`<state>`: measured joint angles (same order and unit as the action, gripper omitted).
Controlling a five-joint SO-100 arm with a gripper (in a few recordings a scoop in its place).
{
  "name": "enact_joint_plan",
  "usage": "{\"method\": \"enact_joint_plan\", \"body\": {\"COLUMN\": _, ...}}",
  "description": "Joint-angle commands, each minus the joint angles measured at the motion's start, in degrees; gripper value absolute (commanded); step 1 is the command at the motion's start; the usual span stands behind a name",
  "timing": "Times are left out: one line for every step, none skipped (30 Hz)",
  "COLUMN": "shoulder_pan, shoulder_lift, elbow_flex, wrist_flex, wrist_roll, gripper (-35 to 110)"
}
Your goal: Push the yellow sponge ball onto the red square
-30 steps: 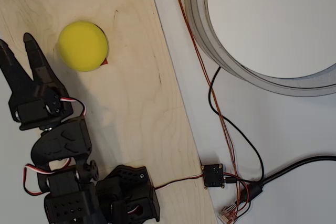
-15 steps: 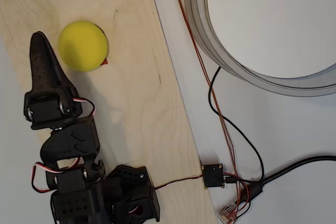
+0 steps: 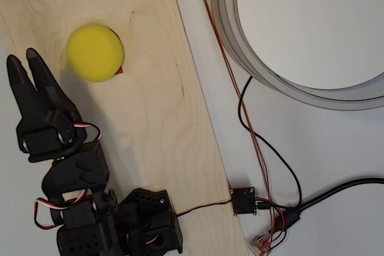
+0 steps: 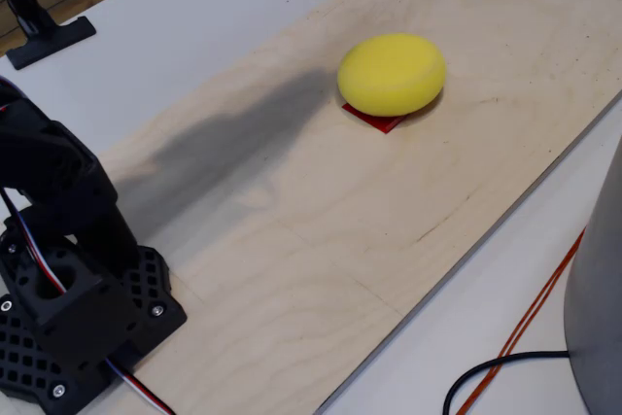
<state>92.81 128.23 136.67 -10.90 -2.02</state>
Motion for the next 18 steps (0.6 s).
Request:
{"method": "enact_joint_plan", "body": {"shoulder_pan": 2.1, "shoulder_lift": 0.0, "elbow_flex": -0.9, "wrist_flex": -1.3, "wrist_roll": 1.8, "gripper": -1}}
{"method": "enact_joint_plan", "body": {"shoulder_pan": 2.3, "shoulder_lift": -0.4, "elbow_flex": -0.6, "wrist_flex": -1.5, "wrist_roll": 1.8, "gripper": -1}}
{"method": "enact_joint_plan", "body": {"shoulder_pan": 2.4, "shoulder_lift": -0.7, "elbow_flex": -0.7, "wrist_flex": -1.5, "wrist_roll": 1.6, "gripper": -1}}
{"method": "enact_joint_plan", "body": {"shoulder_pan": 2.4, "shoulder_lift": -0.9, "elbow_flex": -0.9, "wrist_flex": -1.5, "wrist_roll": 1.1, "gripper": -1}}
{"method": "enact_joint_plan", "body": {"shoulder_pan": 2.4, "shoulder_lift": -1.0, "elbow_flex": -1.0, "wrist_flex": -1.5, "wrist_roll": 0.7, "gripper": -1}}
{"method": "enact_joint_plan", "body": {"shoulder_pan": 2.4, "shoulder_lift": -1.1, "elbow_flex": -1.0, "wrist_flex": -1.5, "wrist_roll": 0.7, "gripper": -1}}
{"method": "enact_joint_plan", "body": {"shoulder_pan": 2.4, "shoulder_lift": -1.2, "elbow_flex": -0.8, "wrist_flex": -1.5, "wrist_roll": 1.0, "gripper": -1}}
{"method": "enact_joint_plan", "body": {"shoulder_pan": 2.3, "shoulder_lift": -1.6, "elbow_flex": -0.7, "wrist_flex": -1.6, "wrist_roll": 1.5, "gripper": -1}}
{"method": "enact_joint_plan", "body": {"shoulder_pan": 2.3, "shoulder_lift": -1.8, "elbow_flex": -0.6, "wrist_flex": -1.7, "wrist_roll": 1.8, "gripper": -1}}
{"method": "enact_joint_plan", "body": {"shoulder_pan": 2.3, "shoulder_lift": -2.2, "elbow_flex": -0.6, "wrist_flex": -1.8, "wrist_roll": 2.3, "gripper": -1}}
{"method": "enact_joint_plan", "body": {"shoulder_pan": 2.3, "shoulder_lift": -2.3, "elbow_flex": -0.5, "wrist_flex": -2.1, "wrist_roll": 2.5, "gripper": -1}}
{"method": "enact_joint_plan", "body": {"shoulder_pan": 2.3, "shoulder_lift": -2.3, "elbow_flex": -0.2, "wrist_flex": -2.4, "wrist_roll": 2.6, "gripper": -1}}
{"method": "enact_joint_plan", "body": {"shoulder_pan": 2.3, "shoulder_lift": -2.1, "elbow_flex": 0.3, "wrist_flex": -2.7, "wrist_roll": 2.8, "gripper": -1}}
{"method": "enact_joint_plan", "body": {"shoulder_pan": 2.3, "shoulder_lift": -1.8, "elbow_flex": 0.7, "wrist_flex": -2.9, "wrist_roll": 2.9, "gripper": -1}}
{"method": "enact_joint_plan", "body": {"shoulder_pan": 2.4, "shoulder_lift": -1.2, "elbow_flex": 1.2, "wrist_flex": -3.0, "wrist_roll": 3.0, "gripper": -1}}
{"method": "enact_joint_plan", "body": {"shoulder_pan": 2.4, "shoulder_lift": -0.7, "elbow_flex": 1.8, "wrist_flex": -3.1, "wrist_roll": 3.0, "gripper": -1}}
{"method": "enact_joint_plan", "body": {"shoulder_pan": 2.4, "shoulder_lift": -0.1, "elbow_flex": 2.5, "wrist_flex": -3.3, "wrist_roll": 2.9, "gripper": -1}}
{"method": "enact_joint_plan", "body": {"shoulder_pan": 2.4, "shoulder_lift": 0.4, "elbow_flex": 3.2, "wrist_flex": -3.5, "wrist_roll": 2.8, "gripper": -1}}
